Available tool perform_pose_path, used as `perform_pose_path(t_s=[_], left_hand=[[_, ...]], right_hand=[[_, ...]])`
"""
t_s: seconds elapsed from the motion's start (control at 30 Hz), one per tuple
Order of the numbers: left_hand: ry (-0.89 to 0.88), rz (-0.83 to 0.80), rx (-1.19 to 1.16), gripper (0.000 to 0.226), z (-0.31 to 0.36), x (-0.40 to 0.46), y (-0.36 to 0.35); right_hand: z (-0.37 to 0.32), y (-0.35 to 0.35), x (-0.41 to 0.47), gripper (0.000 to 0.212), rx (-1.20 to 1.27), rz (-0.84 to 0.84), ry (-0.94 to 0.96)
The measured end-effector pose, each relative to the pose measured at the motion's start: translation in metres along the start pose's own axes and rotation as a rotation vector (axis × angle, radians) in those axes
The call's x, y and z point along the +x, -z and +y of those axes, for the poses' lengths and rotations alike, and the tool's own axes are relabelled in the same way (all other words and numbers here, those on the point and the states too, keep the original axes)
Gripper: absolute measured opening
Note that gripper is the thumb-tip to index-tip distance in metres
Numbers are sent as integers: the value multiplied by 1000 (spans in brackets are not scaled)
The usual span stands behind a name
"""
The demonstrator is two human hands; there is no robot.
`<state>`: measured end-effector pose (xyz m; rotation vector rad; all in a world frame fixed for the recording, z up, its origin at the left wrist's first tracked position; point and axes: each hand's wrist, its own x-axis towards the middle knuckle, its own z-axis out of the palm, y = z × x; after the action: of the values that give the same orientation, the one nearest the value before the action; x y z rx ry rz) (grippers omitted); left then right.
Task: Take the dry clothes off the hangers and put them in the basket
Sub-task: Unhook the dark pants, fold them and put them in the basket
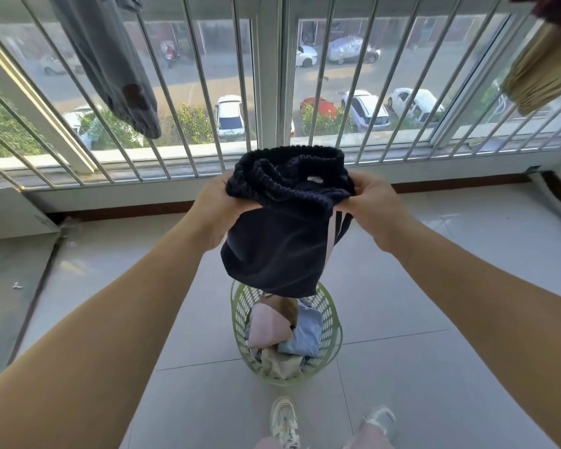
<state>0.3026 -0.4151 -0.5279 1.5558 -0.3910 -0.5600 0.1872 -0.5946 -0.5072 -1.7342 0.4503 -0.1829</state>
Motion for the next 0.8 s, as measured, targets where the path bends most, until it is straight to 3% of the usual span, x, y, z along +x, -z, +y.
perform_pose_path(t_s=[0.33,0.57,0.8], left_hand=[[325,-138,177,20,-112,-41,-3],[626,-182,223,30,-201,-57,-5],[701,-158,195,23,-251,-23,-12]], right_hand=[[110,-16,-35,17,-68,-217,-386],[200,-32,-45,18,-95,-334,-640],[252,-39,-11,19,-64,-351,-711]])
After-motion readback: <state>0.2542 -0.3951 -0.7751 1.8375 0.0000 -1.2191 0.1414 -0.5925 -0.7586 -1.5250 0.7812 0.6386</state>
